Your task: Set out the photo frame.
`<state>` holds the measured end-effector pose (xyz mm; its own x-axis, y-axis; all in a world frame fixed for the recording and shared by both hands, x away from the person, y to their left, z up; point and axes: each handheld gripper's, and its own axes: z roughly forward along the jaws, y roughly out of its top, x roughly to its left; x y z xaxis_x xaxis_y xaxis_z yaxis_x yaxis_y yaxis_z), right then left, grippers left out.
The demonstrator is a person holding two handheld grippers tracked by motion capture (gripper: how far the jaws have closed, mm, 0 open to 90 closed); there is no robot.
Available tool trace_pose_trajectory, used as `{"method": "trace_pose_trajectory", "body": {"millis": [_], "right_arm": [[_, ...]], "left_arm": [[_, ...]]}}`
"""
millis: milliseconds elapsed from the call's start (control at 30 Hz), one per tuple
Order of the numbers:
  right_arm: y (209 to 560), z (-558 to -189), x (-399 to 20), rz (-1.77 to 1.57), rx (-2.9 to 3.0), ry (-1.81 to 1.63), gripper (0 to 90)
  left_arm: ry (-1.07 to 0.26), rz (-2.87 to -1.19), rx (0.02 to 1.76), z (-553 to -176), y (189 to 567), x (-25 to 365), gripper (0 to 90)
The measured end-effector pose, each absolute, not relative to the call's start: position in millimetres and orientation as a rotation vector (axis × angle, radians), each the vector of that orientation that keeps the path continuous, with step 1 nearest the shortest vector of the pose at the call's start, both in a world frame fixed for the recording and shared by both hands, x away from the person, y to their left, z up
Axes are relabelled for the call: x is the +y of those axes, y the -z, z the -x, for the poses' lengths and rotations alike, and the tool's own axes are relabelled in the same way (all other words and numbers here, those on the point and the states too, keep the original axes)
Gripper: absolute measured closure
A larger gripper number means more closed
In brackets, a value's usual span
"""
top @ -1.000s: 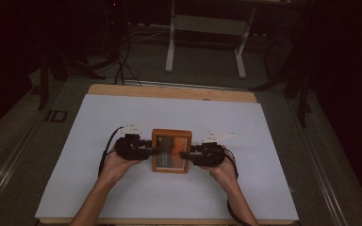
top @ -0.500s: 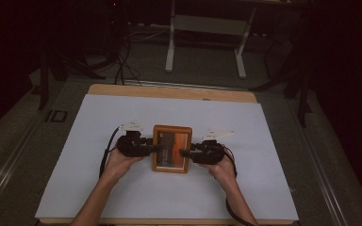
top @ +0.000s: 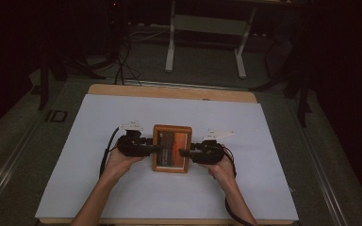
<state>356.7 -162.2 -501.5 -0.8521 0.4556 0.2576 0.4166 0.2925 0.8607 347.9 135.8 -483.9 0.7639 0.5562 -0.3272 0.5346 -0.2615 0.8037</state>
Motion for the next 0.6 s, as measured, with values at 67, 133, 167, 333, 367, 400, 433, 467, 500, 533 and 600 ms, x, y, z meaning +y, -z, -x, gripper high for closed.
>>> {"method": "trace_pose_trajectory", "body": {"millis": [67, 133, 167, 333, 367, 400, 433, 467, 500, 533, 600], "right_arm": [[502.0, -357.0, -162.5, -0.853, 2.491, -1.642, 56.7], [503.2, -357.9, -163.2, -0.873, 2.484, -1.648, 53.7], [503.7, -358.1, -163.5, -0.877, 2.485, -1.648, 52.7], [504.8, -357.2, -163.0, -0.868, 2.498, -1.643, 51.4], [504.4, -356.8, -162.7, -0.86, 2.5, -1.643, 51.3], [503.8, -356.3, -162.3, -0.856, 2.5, -1.641, 51.0], [503.2, -356.0, -162.2, -0.85, 2.501, -1.638, 50.5], [502.5, -355.6, -162.4, -0.846, 2.503, -1.634, 50.4], [502.0, -355.2, -162.7, -0.845, 2.503, -1.634, 49.8], [501.5, -355.1, -163.2, -0.848, 2.502, -1.636, 49.3], [500.3, -354.7, -164.9, -0.847, 2.497, -1.634, 48.3]], "left_arm": [[-0.024, -1.922, 0.821, -347.2, 483.6, 135.2, 53.4], [-0.025, -1.933, 0.815, -346.2, 483.5, 134.5, 51.3], [-0.026, -1.939, 0.812, -345.8, 483.6, 134.3, 50.4], [-0.047, -1.957, 0.825, -345.8, 485.1, 134.3, 48.4], [-0.05, -1.957, 0.828, -346.1, 485.5, 134.7, 48.3], [-0.049, -1.957, 0.832, -346.1, 485.7, 135.1, 48.3], [-0.049, -1.956, 0.833, -346.0, 485.7, 135.6, 48.2], [-0.05, -1.956, 0.834, -345.9, 485.6, 136.3, 47.9], [-0.05, -1.953, 0.836, -345.7, 485.5, 136.9, 47.8], [-0.05, -1.953, 0.836, -345.5, 485.2, 137.7, 47.7], [-0.056, -1.951, 0.839, -344.7, 484.2, 139.6, 47.0]]}}
